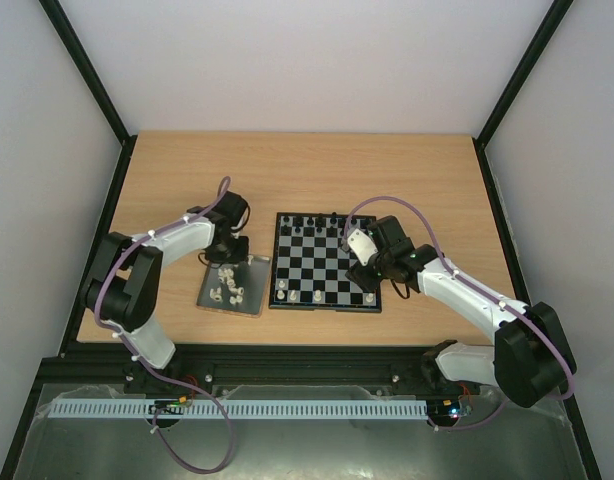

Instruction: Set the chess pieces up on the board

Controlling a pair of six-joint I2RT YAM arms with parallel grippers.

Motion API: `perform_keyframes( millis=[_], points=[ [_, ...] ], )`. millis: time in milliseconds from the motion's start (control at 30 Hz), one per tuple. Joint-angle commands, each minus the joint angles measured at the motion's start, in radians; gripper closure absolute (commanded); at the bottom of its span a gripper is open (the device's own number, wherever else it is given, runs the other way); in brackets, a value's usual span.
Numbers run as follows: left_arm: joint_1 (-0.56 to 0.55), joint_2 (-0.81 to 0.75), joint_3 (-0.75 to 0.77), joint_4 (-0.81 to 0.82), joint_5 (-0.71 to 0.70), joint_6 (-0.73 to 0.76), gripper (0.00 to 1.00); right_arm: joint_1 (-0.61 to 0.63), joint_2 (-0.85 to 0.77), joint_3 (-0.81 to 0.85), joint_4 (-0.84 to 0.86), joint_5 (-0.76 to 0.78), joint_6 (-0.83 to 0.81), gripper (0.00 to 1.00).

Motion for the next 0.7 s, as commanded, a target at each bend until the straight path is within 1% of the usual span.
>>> perform_keyframes(
  millis=[0, 167, 233, 300, 367, 433, 500, 667],
  points=[
    [-0.021, -0.003, 0.038, -0.042, -0.026, 0.006, 0.98, 0.000, 0.006, -0.014, -0.012, 0.001, -0.008, 0.42],
    [-0.066, -0.057, 0.071, -0.092, -0.025, 0.020, 0.98, 0.000, 0.010, -0.008, -0.012, 0.004, 0.000, 0.42],
    [-0.104, -0.086, 0.092, -0.112, -0.028, 0.031, 0.98, 0.000, 0.007, -0.008, -0.011, 0.008, 0.005, 0.42],
    [-0.141, -0.113, 0.112, -0.120, -0.021, 0.041, 0.98, -0.001, 0.004, -0.007, 0.003, 0.046, 0.024, 0.42],
    [-0.176, -0.124, 0.136, -0.119, 0.018, 0.048, 0.98, -0.006, -0.001, -0.001, 0.019, 0.113, 0.053, 0.42],
    [-0.210, -0.122, 0.162, -0.115, 0.071, 0.050, 0.98, -0.029, -0.004, 0.018, 0.017, 0.126, 0.073, 0.42],
    [-0.253, -0.105, 0.192, -0.113, 0.090, 0.049, 0.98, -0.071, -0.004, 0.048, -0.005, 0.090, 0.090, 0.42],
    [-0.340, -0.033, 0.255, -0.138, 0.090, 0.063, 0.98, -0.219, -0.008, 0.137, -0.077, -0.043, 0.145, 0.42]
  ],
)
